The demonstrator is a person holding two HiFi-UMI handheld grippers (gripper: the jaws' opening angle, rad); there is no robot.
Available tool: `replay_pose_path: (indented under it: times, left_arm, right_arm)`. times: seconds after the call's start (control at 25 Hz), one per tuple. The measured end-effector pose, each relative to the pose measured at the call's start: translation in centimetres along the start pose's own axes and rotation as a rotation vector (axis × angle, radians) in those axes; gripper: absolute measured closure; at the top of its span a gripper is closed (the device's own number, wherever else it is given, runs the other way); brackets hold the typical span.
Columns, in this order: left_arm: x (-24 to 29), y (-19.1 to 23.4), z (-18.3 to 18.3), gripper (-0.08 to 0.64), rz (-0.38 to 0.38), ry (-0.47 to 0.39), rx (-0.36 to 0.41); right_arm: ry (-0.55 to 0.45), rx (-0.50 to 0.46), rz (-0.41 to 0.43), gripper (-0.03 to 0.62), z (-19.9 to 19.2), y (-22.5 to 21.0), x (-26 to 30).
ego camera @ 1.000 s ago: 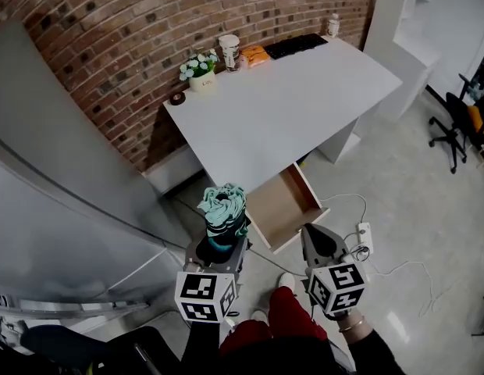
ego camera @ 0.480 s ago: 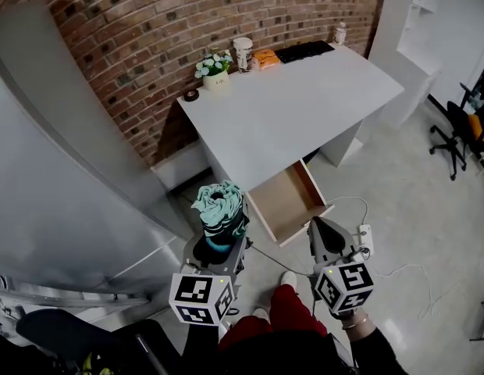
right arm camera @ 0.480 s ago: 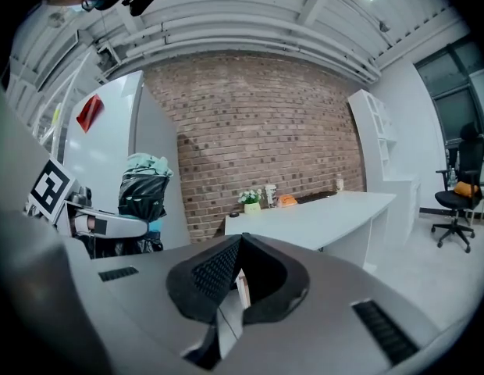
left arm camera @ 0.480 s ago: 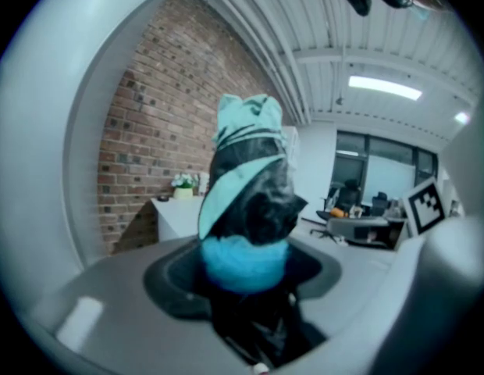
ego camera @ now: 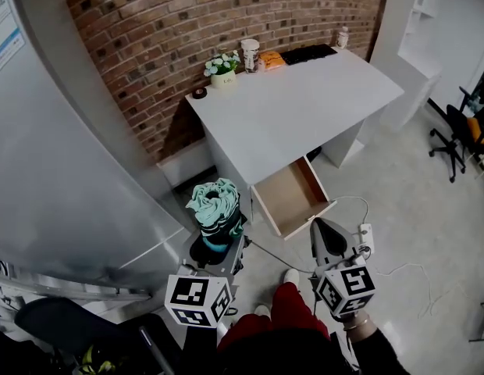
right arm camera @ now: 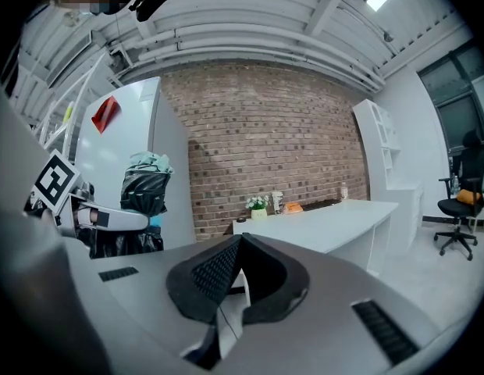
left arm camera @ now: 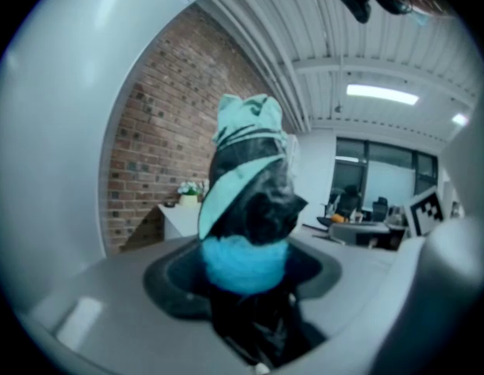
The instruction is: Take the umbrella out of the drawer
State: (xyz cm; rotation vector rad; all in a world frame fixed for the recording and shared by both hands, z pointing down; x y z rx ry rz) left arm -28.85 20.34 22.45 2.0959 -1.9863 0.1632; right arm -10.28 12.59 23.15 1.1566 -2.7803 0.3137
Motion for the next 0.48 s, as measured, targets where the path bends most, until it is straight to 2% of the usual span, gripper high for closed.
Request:
replay_pose_path:
  times: [0.48]
  left_arm:
    - [-3.1,0.4,-0.8,0.310,-0.003,-0.007,-0.022]
  right_arm:
    - [-0.014,-0.031,0.022,0.586,-0.3,2.7,-2.0]
Point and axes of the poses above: the fingertips, and each gripper's own axes: x forward along the fingers, y to its left, z out of its top, the point moved 2 cm from there along -x, backward along the fingers, and after that the axes turned 3 degrees about x, right-handed, at the moved point
